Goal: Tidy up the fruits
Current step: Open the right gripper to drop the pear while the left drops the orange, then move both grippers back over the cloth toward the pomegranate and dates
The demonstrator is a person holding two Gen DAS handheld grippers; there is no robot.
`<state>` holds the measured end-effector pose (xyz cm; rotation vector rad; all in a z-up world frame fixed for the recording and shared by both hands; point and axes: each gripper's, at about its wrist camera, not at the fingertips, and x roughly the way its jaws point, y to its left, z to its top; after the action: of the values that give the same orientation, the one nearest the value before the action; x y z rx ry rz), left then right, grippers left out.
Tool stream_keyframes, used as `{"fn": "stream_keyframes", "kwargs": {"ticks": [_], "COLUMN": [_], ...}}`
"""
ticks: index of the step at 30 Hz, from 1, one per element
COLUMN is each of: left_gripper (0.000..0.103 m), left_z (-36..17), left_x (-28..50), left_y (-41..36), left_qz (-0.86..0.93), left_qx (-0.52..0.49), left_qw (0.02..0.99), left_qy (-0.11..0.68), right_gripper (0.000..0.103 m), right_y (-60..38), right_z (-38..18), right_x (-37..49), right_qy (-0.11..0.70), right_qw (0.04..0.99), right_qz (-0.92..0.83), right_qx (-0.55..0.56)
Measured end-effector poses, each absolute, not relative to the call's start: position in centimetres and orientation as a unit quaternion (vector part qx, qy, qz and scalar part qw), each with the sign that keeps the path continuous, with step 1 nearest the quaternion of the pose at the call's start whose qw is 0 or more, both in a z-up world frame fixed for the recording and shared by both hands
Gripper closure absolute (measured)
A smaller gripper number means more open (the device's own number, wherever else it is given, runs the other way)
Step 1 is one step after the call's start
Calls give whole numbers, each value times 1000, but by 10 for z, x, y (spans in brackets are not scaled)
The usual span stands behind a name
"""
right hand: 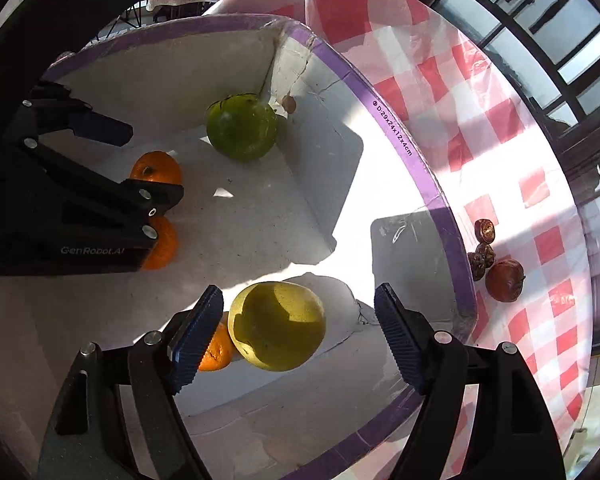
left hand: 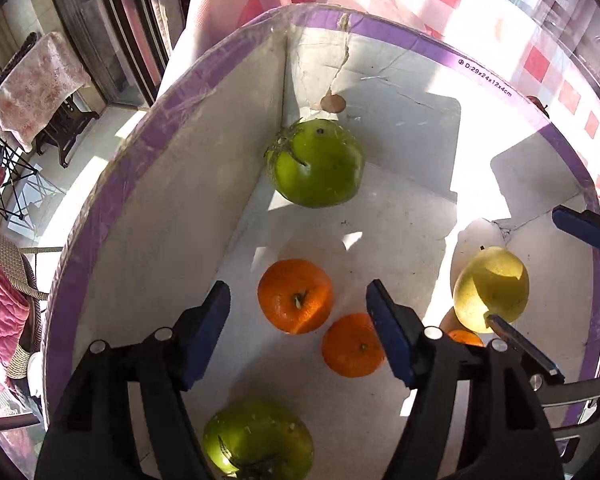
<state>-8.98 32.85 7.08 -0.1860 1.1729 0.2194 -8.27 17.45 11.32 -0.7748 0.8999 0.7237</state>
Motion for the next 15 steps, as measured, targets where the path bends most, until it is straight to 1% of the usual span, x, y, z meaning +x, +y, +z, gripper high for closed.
{"fn": "stream_keyframes", "kwargs": {"ticks": [1,3,4,5,8,10,13,15], "left_gripper": [24,18,9,2,2,2,2,2], "left_z": [87,133,158,181,245,273,289,280], "left_x": [-96,-114,-126,-135,-159,-168,-172,-167], "left_y": [324,309,300,290,240,199,127,84], "left_qz": [116,139,145,146,124,80,11,-35], "left_qx": [-74,-44,-34,-28,-27,-33,-36,-37], "left_qw": [839,882,904,924,968,984,993,992], "left_qy": [526,447,400,352,216,156,114,115], "right_gripper": [29,25,19,18,17,17,16,16], "right_y": [164,133,113,92,25,-18,-74,-108], "right_z": [130,164,179,192,205,200,174,149], "right_x": [-87,-95,-99,-102,-103,-97,-88,-81], "right_qy": [394,335,299,261,191,179,218,259], "right_qw": [785,826,847,866,909,926,931,932], "right_qz": [356,387,393,391,351,323,292,255], "right_qx": [-318,-237,-200,-168,-115,-78,-14,12]}}
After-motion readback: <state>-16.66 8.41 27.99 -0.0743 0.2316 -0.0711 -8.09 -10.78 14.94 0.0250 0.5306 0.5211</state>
